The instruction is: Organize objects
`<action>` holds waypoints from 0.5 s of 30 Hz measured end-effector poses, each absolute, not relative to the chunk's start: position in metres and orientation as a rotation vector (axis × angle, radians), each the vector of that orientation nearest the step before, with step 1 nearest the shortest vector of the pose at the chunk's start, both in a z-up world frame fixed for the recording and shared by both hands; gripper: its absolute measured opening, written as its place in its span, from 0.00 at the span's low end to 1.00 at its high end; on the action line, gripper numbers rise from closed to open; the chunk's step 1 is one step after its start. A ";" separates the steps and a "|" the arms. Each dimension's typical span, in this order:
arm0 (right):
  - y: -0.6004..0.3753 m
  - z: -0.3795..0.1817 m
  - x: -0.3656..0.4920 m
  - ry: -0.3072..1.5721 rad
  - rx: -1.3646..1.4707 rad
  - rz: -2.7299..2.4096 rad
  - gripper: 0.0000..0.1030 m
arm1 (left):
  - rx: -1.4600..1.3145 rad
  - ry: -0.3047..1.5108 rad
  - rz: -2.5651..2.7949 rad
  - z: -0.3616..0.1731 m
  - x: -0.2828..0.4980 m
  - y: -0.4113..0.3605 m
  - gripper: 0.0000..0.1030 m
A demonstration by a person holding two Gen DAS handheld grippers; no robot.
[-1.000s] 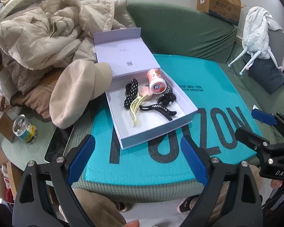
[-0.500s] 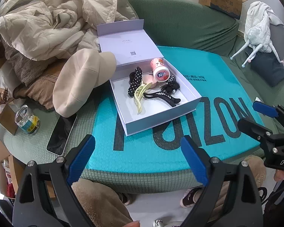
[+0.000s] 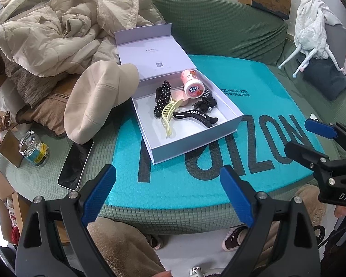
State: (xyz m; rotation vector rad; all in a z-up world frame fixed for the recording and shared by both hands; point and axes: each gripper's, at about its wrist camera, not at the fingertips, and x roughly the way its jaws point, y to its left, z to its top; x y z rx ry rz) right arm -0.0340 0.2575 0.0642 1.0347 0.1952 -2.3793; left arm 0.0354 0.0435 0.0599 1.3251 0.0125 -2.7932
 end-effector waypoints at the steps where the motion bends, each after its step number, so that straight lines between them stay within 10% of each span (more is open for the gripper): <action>1: 0.258 0.064 -0.034 0.195 1.034 -2.379 0.84 | 1.324 0.012 -2.793 0.060 0.036 0.044 0.89; 15: 0.257 0.063 -0.033 0.198 1.034 -2.377 0.84 | 1.336 0.013 -2.796 0.061 0.037 0.045 0.89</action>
